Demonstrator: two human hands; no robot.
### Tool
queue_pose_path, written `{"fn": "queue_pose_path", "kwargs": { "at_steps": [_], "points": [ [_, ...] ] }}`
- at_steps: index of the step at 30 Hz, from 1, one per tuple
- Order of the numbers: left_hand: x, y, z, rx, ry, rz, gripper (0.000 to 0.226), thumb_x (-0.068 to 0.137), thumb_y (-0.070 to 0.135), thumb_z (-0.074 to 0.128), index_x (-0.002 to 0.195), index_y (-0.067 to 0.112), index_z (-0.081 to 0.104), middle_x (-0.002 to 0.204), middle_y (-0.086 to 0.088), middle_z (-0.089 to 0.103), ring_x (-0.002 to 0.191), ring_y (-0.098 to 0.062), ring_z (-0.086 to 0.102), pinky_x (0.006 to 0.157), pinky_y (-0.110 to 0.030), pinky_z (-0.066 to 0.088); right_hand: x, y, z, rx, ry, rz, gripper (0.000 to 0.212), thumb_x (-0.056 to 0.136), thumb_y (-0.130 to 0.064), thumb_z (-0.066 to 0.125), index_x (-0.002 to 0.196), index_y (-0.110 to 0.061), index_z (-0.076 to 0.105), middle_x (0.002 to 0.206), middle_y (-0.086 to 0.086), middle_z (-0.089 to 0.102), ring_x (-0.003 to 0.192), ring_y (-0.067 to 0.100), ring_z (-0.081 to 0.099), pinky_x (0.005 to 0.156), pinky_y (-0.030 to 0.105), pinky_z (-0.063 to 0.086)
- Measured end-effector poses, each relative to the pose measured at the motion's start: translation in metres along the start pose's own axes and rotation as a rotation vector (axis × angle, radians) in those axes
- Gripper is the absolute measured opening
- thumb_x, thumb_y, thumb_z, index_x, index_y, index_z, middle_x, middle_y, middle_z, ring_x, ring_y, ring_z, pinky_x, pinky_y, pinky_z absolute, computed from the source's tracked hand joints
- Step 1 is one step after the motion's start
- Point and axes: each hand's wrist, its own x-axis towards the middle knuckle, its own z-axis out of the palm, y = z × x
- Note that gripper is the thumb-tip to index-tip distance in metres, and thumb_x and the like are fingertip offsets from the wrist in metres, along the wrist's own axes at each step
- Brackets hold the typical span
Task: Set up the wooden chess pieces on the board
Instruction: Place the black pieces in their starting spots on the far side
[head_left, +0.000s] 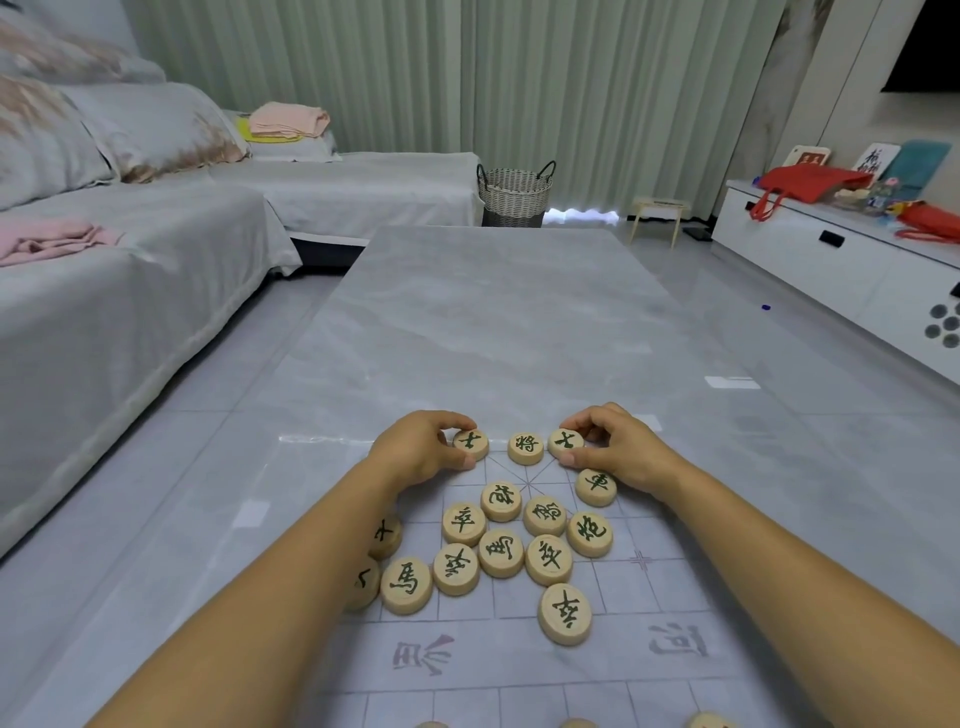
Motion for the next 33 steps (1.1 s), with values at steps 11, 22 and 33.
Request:
{"fn": "queue_pose_path", "kwargs": {
  "at_steps": [11,22,33],
  "points": [
    [0.0004,0.009,0.0048,0.004,-0.039,0.014,0.046,0.078,0.024,0.072,0.12,0.028,0.057,0.087,0.0,0.053,0.08,-0.017,0.048,0.077,-0.026,0.038,-0.0001,-0.0002,-0.0009,0.002,-0.007,0.004,0.033,0.075,-0.019,0.076,0.105,-0.017,0.062,0.097,-0.009,0.047,0.087,0.006,0.046,0.07,0.007,0.039],
    [-0.0004,0.0093,0.0053,0.004,-0.029,0.026,0.045,0.079,0.024,0.071,0.122,0.029,0.056,0.091,-0.001,0.051,0.083,-0.018,0.048,0.08,-0.029,0.04,-0.002,-0.0021,-0.0005,0.001,0.002,0.005,0.033,0.074,-0.02,0.075,0.104,-0.017,0.062,0.094,-0.011,0.046,0.088,0.008,0.046,0.073,0.012,0.04],
    [-0.0009,0.0075,0.0065,-0.005,-0.022,0.042,0.05,0.078,0.024,0.072,0.124,0.027,0.054,0.085,0.001,0.049,0.08,-0.018,0.047,0.076,-0.026,0.038,-0.0019,-0.004,-0.0019,-0.004,-0.019,0.027,0.04,0.075,-0.023,0.075,0.111,-0.017,0.059,0.102,-0.004,0.047,0.093,0.01,0.047,0.073,0.011,0.039]
  ]
}}
